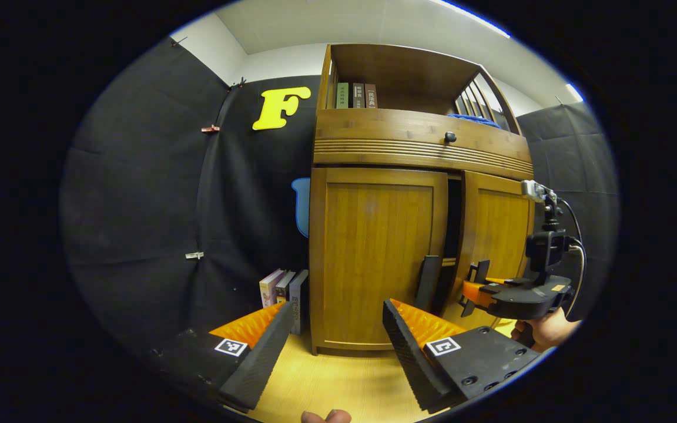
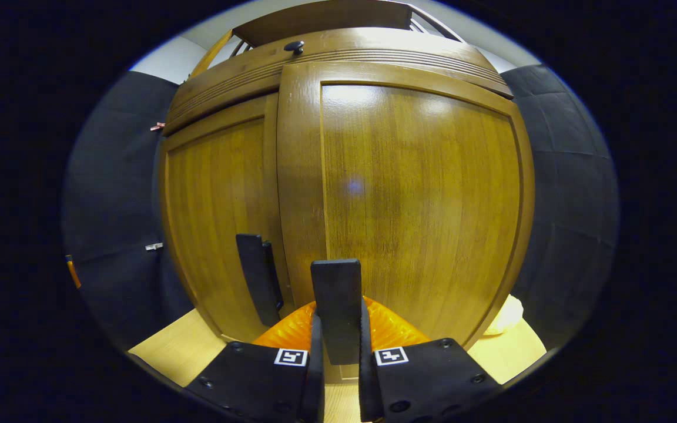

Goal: Open the right door of the double-door shoe cabinet with the right hand, and open the left door with the left hand.

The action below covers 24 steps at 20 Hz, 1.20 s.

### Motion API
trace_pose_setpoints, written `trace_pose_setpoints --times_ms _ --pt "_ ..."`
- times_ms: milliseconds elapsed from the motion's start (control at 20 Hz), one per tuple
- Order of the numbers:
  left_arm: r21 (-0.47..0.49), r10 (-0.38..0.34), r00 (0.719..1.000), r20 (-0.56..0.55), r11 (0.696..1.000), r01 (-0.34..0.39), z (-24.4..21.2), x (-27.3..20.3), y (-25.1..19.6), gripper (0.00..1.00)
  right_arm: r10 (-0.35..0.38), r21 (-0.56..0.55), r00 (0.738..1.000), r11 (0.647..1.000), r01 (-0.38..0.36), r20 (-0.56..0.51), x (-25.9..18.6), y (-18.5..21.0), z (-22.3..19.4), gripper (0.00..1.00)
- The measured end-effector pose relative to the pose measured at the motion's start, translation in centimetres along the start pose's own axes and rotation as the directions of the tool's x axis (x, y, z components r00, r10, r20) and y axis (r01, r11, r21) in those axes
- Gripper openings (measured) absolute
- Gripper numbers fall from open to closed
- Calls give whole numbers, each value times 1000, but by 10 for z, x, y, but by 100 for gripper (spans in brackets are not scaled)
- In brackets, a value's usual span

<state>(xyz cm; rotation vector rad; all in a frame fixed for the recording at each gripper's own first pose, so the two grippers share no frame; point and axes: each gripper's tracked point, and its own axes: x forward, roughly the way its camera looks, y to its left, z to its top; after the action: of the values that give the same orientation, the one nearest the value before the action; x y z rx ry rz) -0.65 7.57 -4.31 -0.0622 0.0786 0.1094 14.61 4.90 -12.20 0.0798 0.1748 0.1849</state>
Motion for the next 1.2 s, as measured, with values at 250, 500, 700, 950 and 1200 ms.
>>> trace_pose_setpoints --times_ms 250,500,700,950,1200 --pt "-5 -28 1000 5 1000 28 1 -8 -24 95 78 20 997 997 -78 -14 -53 -14 -3 27" --pt "8 -28 1000 14 1000 27 5 -17 -49 97 88 51 996 995 -87 -19 -91 -40 -4 27" --pt "27 -19 1000 23 999 18 9 -22 -73 95 82 65 996 995 -79 -32 -122 -67 -5 27" --pt "51 -38 999 36 998 36 19 -22 -117 95 -7 51 999 999 10 -54 -155 -113 -5 26" --pt "62 -74 997 33 996 72 20 -19 -165 94 -60 93 997 994 65 -55 -178 -162 0 24"
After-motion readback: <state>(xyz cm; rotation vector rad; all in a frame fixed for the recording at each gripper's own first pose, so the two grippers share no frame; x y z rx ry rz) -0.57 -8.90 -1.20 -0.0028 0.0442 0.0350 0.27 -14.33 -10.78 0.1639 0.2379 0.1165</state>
